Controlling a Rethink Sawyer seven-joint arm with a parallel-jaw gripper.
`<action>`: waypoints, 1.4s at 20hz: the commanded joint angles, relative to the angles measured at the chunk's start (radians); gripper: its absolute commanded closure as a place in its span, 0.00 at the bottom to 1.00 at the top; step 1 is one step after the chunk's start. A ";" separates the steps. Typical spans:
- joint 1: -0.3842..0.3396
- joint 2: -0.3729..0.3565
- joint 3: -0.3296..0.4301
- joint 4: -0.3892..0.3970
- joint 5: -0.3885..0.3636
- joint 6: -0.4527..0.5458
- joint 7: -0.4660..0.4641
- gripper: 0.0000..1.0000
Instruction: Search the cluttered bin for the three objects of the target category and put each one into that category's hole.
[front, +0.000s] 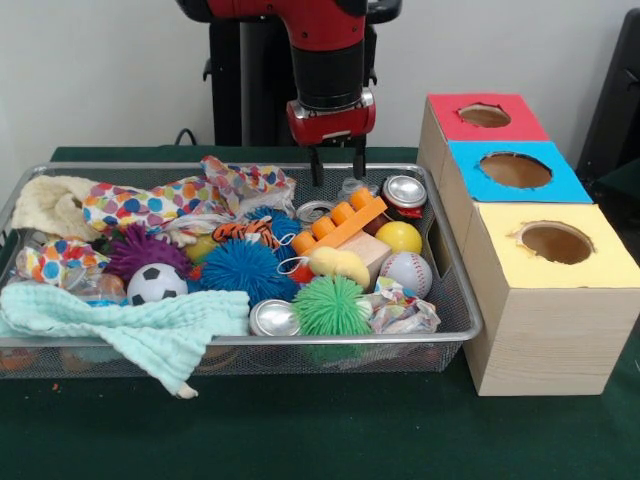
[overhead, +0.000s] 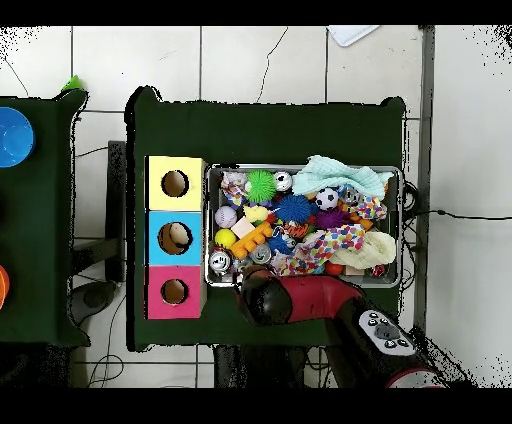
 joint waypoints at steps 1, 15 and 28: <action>-0.041 0.058 0.121 -0.092 -0.002 0.005 0.035 0.00; -0.065 0.036 0.161 -0.046 0.045 0.037 0.081 0.00; -0.061 0.003 0.178 -0.013 0.070 0.052 0.103 0.00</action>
